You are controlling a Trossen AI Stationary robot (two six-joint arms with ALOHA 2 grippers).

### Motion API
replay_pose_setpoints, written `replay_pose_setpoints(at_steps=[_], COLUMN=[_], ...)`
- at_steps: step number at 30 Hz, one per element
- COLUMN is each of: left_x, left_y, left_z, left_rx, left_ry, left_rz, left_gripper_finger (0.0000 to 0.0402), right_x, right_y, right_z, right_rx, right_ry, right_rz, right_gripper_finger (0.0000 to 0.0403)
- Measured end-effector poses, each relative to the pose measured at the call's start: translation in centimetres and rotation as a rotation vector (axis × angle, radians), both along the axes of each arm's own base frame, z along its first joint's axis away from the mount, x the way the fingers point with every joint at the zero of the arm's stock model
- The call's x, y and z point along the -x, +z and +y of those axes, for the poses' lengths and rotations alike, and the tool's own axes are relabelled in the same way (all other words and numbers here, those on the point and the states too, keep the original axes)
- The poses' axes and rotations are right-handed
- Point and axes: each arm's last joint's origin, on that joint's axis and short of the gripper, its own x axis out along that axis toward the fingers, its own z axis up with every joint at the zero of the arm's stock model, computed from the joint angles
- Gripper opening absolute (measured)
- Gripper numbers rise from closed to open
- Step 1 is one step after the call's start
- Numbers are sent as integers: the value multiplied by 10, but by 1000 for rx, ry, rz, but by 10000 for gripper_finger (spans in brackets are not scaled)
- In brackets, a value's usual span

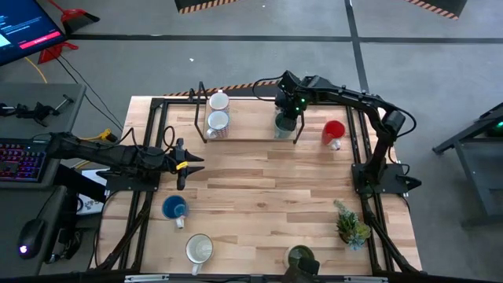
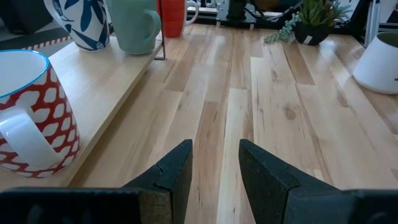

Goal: Place coffee mugs
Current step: Put the light green mug on the shelf

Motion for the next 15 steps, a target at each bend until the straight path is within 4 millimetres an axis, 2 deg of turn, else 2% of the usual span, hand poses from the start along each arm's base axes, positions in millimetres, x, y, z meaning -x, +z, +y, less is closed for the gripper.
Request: replay_pose_setpoints(at_steps=[10,15], left_x=[0,0], left_y=[0,0], left_z=[0,0], left_rx=[0,0], left_ry=[0,0], left_rz=[0,0], left_gripper_finger=[122,122], right_x=[-3,-3], right_y=[-5,-5], right_z=[-2,-2], right_rx=[2,-1], right_ry=[-6,-5], right_rz=[6,11], right_gripper_finger=[0,14])
